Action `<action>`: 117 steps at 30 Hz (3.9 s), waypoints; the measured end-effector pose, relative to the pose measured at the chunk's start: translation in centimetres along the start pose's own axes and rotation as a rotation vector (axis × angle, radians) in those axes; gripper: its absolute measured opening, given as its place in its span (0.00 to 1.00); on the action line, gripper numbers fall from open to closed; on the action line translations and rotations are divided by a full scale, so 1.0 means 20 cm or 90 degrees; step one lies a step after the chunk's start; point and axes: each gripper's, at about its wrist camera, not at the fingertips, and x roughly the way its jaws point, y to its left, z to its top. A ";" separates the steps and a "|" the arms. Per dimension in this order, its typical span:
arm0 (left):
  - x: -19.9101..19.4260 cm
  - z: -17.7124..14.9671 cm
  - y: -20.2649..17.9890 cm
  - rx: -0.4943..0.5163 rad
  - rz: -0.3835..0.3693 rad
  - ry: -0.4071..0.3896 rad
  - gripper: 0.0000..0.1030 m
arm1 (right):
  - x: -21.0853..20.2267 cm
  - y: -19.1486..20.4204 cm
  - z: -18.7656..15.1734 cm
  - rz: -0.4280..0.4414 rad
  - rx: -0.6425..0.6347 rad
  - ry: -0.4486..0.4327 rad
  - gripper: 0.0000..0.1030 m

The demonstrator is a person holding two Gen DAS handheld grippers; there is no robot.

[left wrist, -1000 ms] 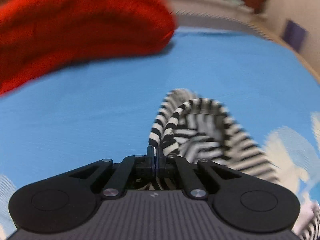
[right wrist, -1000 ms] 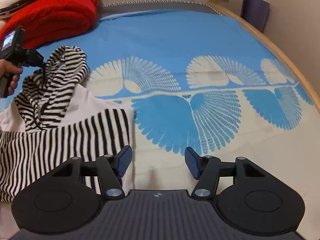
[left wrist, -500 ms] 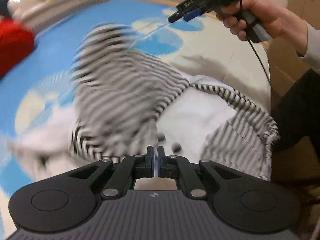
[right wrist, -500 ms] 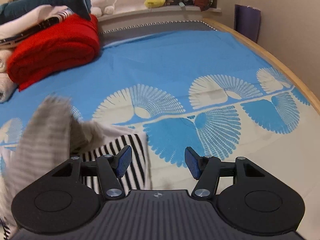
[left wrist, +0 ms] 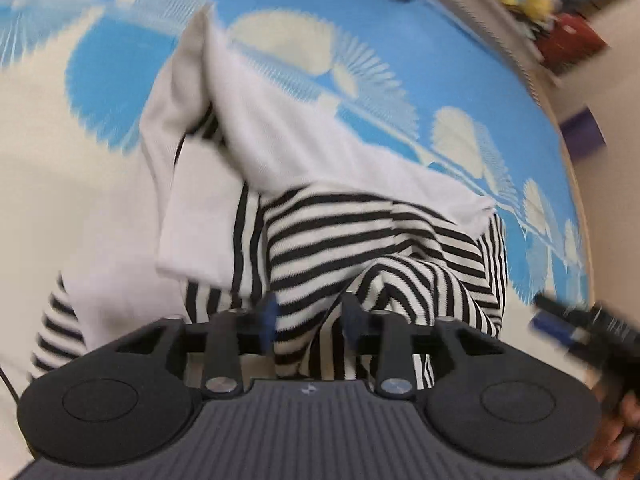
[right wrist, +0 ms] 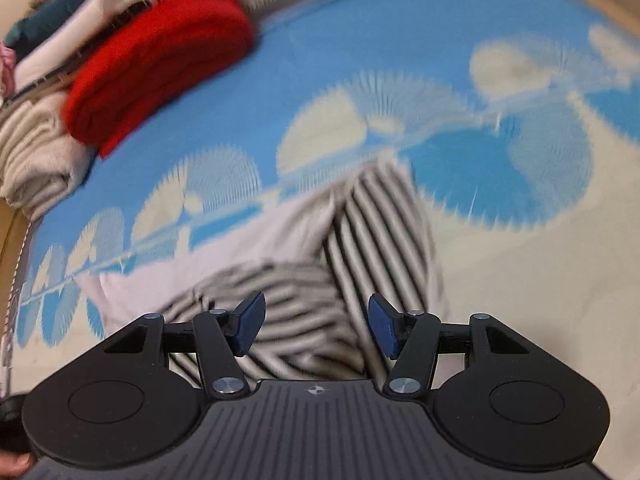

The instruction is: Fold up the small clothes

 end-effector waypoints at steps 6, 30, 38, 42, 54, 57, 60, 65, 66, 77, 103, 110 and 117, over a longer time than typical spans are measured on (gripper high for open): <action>0.10 -0.16 0.06 -0.067 0.001 0.056 0.40 | 0.14 -0.07 -0.02 -0.015 0.074 0.054 0.58; -0.16 -0.03 0.40 -0.165 0.083 -0.048 0.12 | 0.12 -0.23 -0.08 -0.012 0.191 0.076 0.09; -0.13 -0.01 0.38 -0.227 0.017 -0.026 0.50 | 0.13 -0.17 -0.05 0.031 0.190 0.047 0.50; -0.09 -0.01 0.36 -0.245 0.001 -0.007 0.50 | 0.22 -0.11 -0.10 0.040 0.202 0.092 0.50; -0.25 0.01 0.22 -0.130 -0.081 -0.174 0.04 | 0.02 -0.12 0.01 0.218 0.256 -0.119 0.04; -0.37 0.02 0.19 -0.096 -0.117 -0.242 0.04 | -0.12 -0.19 0.05 0.251 0.266 -0.228 0.00; -0.24 0.01 0.28 -0.144 -0.050 -0.137 0.04 | -0.01 -0.22 0.06 0.131 0.239 -0.107 0.00; -0.07 -0.04 0.38 -0.190 0.014 -0.013 0.18 | 0.22 -0.31 -0.06 0.005 0.290 0.039 0.03; -0.09 -0.03 0.38 -0.187 0.016 -0.026 0.25 | 0.20 -0.29 -0.04 0.027 0.287 0.018 0.03; -0.17 0.01 0.28 -0.174 -0.028 -0.082 0.57 | 0.31 -0.06 -0.10 0.031 0.220 0.066 0.53; -0.24 -0.05 0.08 -0.007 0.004 -0.152 0.26 | 0.02 -0.07 0.00 0.035 0.139 -0.118 0.47; 0.01 -0.09 0.16 -0.046 0.104 -0.014 0.02 | 0.33 -0.05 -0.12 0.001 0.111 0.108 0.53; -0.07 -0.11 0.03 0.043 0.094 -0.056 0.14 | 0.25 -0.01 -0.12 0.016 0.093 0.068 0.54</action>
